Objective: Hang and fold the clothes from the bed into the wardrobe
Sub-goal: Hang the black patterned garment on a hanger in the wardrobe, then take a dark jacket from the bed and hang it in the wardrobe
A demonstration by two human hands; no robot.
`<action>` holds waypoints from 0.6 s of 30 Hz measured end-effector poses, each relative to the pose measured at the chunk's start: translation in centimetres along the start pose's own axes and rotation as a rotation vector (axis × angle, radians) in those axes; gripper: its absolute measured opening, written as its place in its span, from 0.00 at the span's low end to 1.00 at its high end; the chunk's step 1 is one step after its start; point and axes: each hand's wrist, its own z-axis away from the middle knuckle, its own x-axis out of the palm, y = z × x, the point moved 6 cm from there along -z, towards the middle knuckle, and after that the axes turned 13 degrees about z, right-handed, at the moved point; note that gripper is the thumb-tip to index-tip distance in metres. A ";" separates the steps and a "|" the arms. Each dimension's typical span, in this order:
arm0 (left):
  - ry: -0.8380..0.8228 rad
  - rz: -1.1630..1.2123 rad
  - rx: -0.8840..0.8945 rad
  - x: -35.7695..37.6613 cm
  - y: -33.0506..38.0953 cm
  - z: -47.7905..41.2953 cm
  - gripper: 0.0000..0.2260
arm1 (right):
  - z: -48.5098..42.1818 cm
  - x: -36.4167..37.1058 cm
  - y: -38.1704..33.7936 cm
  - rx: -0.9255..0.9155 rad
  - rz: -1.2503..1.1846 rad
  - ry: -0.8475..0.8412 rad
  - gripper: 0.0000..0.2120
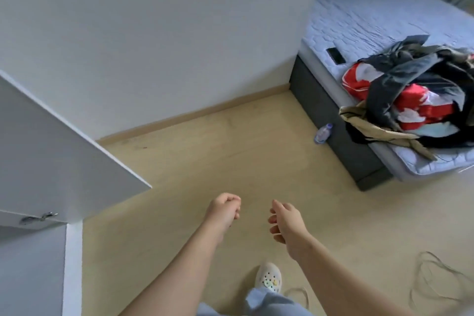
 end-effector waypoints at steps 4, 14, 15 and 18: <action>-0.112 -0.043 0.020 10.0 2.4 0.2 0.10 | -2.3 -8.9 1.1 0.007 -0.096 0.085 0.12; -0.357 -0.283 0.046 29.1 6.8 0.3 0.09 | -5.8 -23.2 6.3 0.116 -0.499 0.233 0.12; -0.382 -0.304 0.041 30.8 6.9 0.2 0.09 | -6.3 -24.5 6.6 0.123 -0.532 0.248 0.12; -0.455 -0.344 0.032 36.3 7.9 -0.7 0.09 | -8.3 -29.0 7.2 0.133 -0.615 0.305 0.13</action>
